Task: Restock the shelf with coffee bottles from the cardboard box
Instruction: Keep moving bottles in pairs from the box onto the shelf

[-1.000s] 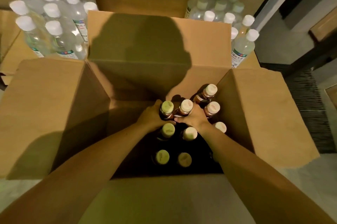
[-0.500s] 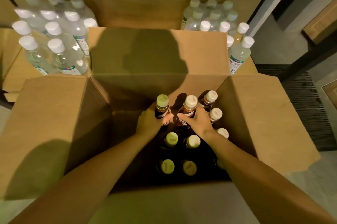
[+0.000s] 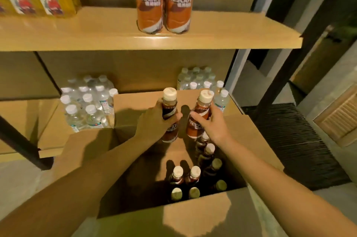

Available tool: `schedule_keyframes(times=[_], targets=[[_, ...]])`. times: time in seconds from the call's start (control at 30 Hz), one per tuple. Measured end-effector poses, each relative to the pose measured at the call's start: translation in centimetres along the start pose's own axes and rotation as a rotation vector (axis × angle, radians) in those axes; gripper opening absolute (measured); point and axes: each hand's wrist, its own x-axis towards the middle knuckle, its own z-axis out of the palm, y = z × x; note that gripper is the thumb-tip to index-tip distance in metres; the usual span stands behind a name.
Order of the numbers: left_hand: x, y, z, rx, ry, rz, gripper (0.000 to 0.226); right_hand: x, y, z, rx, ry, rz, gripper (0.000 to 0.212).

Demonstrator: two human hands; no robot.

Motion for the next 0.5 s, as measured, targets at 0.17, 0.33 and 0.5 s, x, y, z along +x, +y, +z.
schedule_keyframes(times=[0.17,0.33,0.5], targets=[[0.1,6.3,-4.7,-0.044,0.015,0.054,0.061,-0.3,-7.2,-4.0,-0.042,0.055,-0.143,0.032],[0.5,12.7,-8.2,0.040,0.134,0.272,0.052,0.6,-13.1,-8.5,-0.174,0.106,-0.262,0.030],[2.7,18.8,-10.7,0.032,0.194,0.350,0.048,3.0,-17.4,-12.8,-0.232,0.114,-0.297,0.029]])
